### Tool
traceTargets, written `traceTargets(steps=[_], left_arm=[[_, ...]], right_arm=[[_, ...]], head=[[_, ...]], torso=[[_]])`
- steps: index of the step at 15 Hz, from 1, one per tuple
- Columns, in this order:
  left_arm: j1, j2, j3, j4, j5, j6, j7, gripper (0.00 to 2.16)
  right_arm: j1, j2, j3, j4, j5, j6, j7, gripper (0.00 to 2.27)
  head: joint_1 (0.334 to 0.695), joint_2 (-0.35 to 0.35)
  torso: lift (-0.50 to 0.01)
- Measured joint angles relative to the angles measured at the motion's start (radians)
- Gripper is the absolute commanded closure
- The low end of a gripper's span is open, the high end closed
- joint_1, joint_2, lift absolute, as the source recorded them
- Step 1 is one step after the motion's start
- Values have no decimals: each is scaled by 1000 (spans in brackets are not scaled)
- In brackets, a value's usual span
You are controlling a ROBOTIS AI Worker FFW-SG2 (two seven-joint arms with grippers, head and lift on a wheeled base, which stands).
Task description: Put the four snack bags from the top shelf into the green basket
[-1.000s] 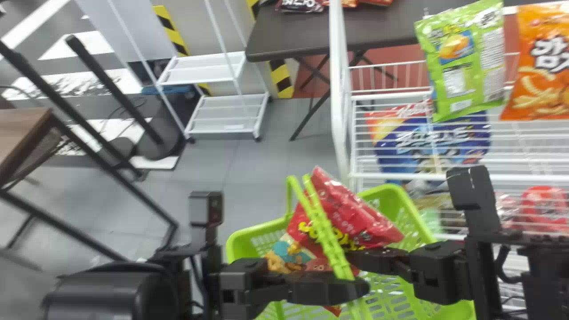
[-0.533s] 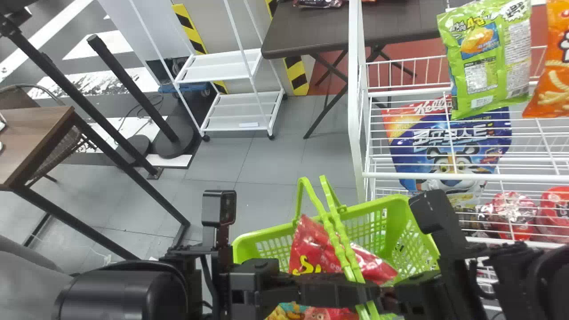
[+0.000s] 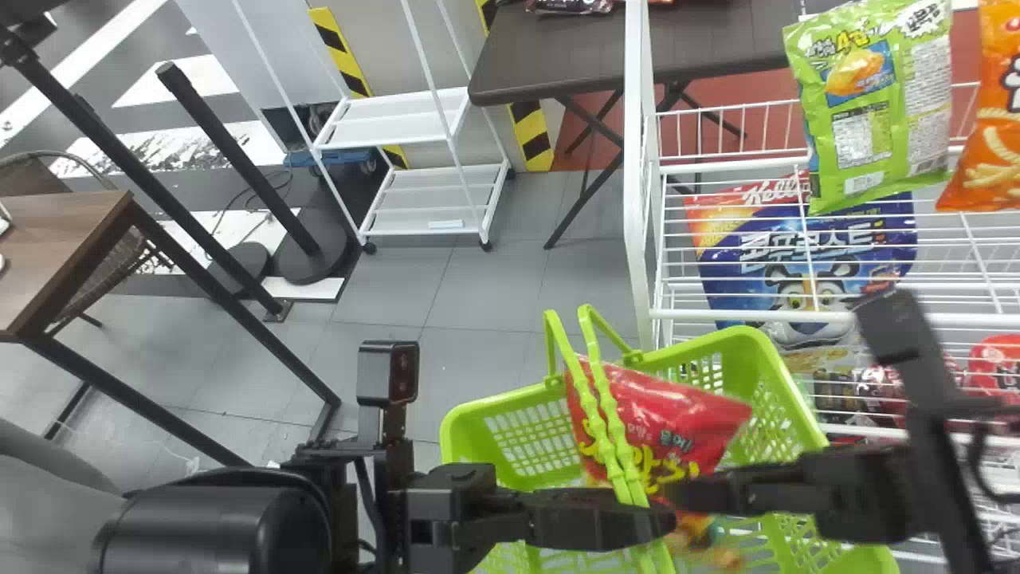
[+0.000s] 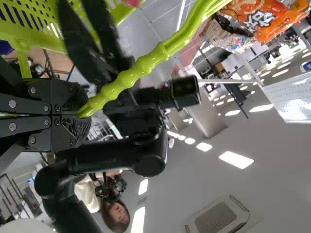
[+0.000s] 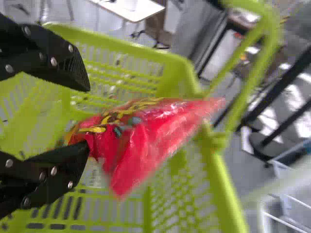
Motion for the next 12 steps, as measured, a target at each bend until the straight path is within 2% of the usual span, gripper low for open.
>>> traceTargets(steps=[3,6,8,10,11,12], left_arm=[[5,2,5,0,4,0,0,2148],[9,6,8,0,14,0,0,2148],[11,8,9,-1,15,0,0,2148],[14,9,9,-3,17,0,0,2152],[14,9,10,-3,17,0,0,2148],[14,9,11,-3,17,0,0,2148]], right_arm=[[12,-4,-172,-62,-93,0,7,80],[-3,-4,-291,-77,-98,-1,0,83],[-17,-3,-303,-62,15,-102,-27,83],[-49,-1,-273,11,190,-352,-47,83],[-75,-1,-260,68,249,-459,-49,83],[-113,-1,-245,150,299,-584,-49,83]], head=[[695,217],[695,102],[695,49],[695,-22],[695,-68],[695,-84]], torso=[[-3],[-3],[-3],[-3],[-3],[-3]])
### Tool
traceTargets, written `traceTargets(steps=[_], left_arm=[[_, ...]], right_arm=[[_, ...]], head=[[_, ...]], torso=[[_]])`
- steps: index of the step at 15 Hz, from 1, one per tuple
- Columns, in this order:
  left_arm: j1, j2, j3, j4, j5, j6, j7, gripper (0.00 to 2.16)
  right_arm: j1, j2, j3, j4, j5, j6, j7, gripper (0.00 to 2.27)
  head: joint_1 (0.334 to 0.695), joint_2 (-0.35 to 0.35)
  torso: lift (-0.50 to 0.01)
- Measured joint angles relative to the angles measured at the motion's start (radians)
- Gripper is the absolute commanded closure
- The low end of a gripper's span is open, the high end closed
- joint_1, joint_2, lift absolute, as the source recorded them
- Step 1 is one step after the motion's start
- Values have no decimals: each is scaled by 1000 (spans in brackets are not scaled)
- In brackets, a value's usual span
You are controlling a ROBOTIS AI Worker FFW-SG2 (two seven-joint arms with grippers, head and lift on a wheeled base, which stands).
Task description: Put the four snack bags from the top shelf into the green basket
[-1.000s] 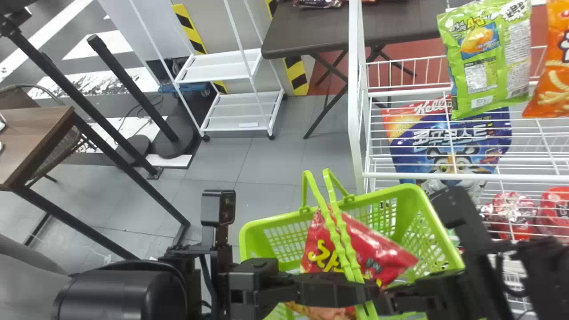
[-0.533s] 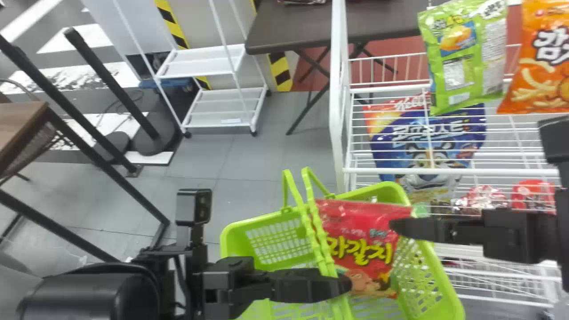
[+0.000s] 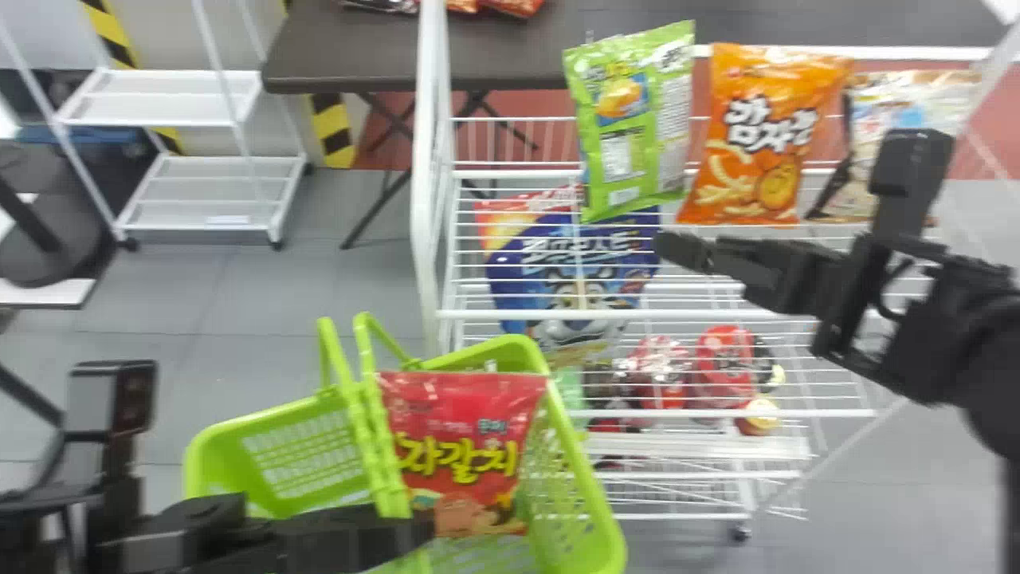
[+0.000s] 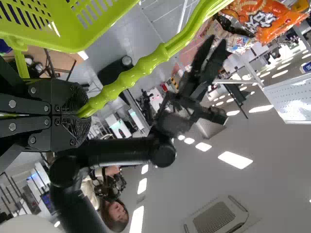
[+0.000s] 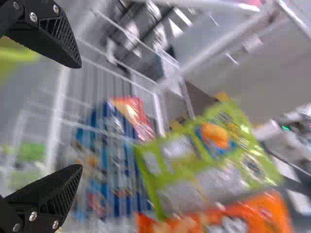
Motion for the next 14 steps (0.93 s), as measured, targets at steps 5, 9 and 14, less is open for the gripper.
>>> traceTargets(steps=[5,9,14], left_arm=[[1,-2,12,5,2,0,0,2148],[7,-8,22,16,2,-5,0,2148],[8,-10,24,35,1,-17,0,2148]], right_arm=[[-241,5,121,476,163,-449,-9,83],[-433,23,218,852,215,-694,-27,151],[-492,42,264,968,222,-715,-26,2118]], head=[[695,-73],[695,-37],[695,5]], torso=[[-3],[-3],[-3]])
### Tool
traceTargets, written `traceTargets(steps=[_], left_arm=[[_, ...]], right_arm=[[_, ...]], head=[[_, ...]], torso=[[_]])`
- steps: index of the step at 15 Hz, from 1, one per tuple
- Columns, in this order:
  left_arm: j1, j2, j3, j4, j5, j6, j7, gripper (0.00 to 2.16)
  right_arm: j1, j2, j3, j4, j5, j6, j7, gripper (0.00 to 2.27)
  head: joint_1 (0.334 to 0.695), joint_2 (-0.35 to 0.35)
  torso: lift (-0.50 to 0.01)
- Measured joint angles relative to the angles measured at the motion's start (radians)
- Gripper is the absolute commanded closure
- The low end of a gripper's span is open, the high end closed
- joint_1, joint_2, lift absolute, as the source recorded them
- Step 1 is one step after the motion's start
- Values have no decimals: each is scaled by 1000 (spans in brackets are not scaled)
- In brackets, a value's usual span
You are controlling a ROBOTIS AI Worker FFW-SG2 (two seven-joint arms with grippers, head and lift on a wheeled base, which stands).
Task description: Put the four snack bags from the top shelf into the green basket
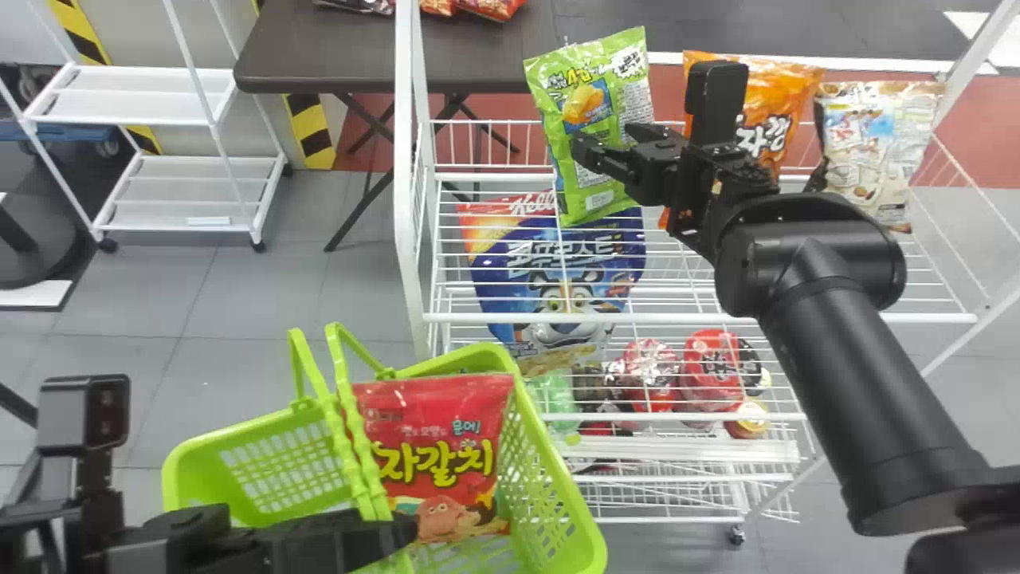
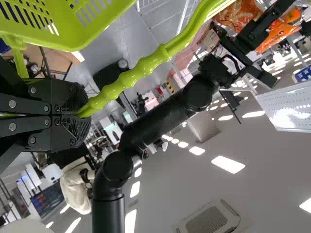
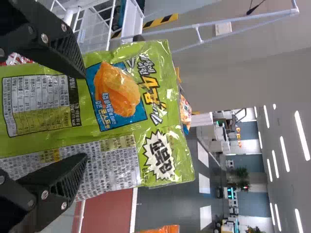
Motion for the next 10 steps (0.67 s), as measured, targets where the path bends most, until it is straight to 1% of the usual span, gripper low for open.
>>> traceTargets(steps=[1,7,10], left_arm=[[0,0,0,3,0,-3,0,2148],[-5,3,-1,9,0,-5,0,2148],[-5,6,-1,14,1,-5,0,2148]], right_arm=[[-1,0,0,0,1,21,-2,2240],[-4,-2,-11,-2,2,74,-3,2250],[17,-2,-22,-36,-4,79,-3,2250]], head=[[695,5],[695,0],[695,-3]], torso=[[-3],[-3],[-3]])
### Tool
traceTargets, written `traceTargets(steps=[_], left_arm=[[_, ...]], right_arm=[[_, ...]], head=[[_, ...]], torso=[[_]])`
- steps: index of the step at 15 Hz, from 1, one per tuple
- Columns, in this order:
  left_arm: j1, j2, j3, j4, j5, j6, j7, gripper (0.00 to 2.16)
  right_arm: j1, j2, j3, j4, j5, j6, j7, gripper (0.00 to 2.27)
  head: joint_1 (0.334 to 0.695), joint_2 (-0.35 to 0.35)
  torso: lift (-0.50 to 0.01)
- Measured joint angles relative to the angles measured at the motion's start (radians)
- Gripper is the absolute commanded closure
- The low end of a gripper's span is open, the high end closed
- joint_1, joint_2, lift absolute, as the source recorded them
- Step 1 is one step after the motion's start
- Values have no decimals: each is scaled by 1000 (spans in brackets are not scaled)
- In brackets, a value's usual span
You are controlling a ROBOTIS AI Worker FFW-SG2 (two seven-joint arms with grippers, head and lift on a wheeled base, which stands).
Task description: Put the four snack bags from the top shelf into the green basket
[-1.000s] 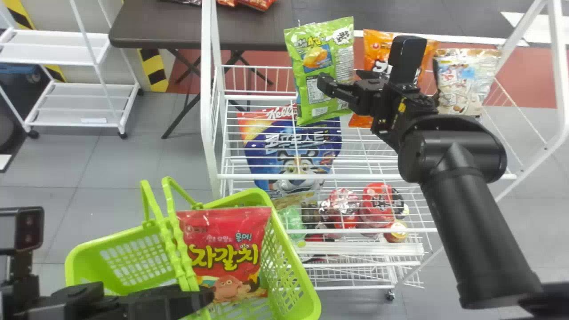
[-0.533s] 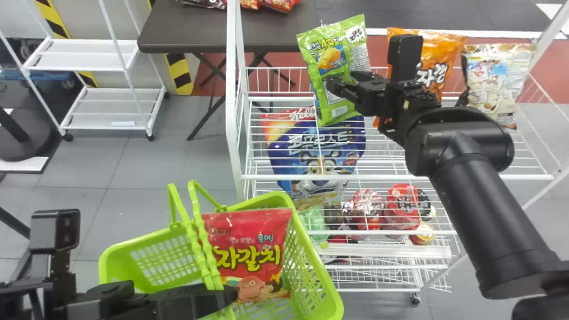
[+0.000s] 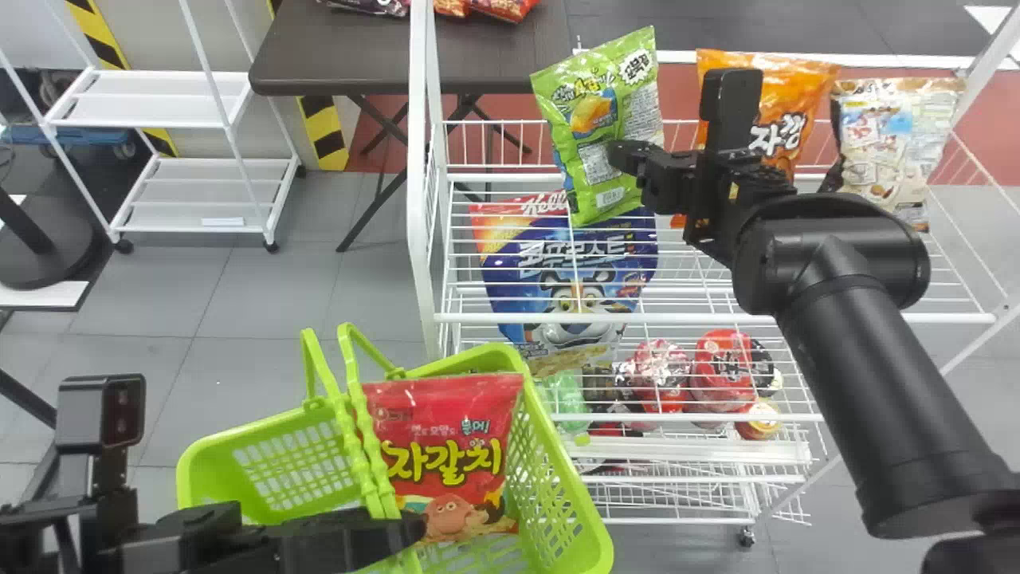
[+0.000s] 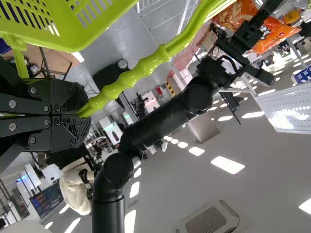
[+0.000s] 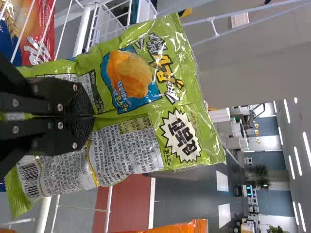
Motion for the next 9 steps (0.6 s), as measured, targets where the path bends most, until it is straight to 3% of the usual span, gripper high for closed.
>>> traceTargets(steps=[9], left_arm=[[-6,1,31,5,7,-3,0,2148]], right_arm=[[145,-10,-35,-413,-118,245,56,2250]], head=[[695,35]], torso=[[-3]])
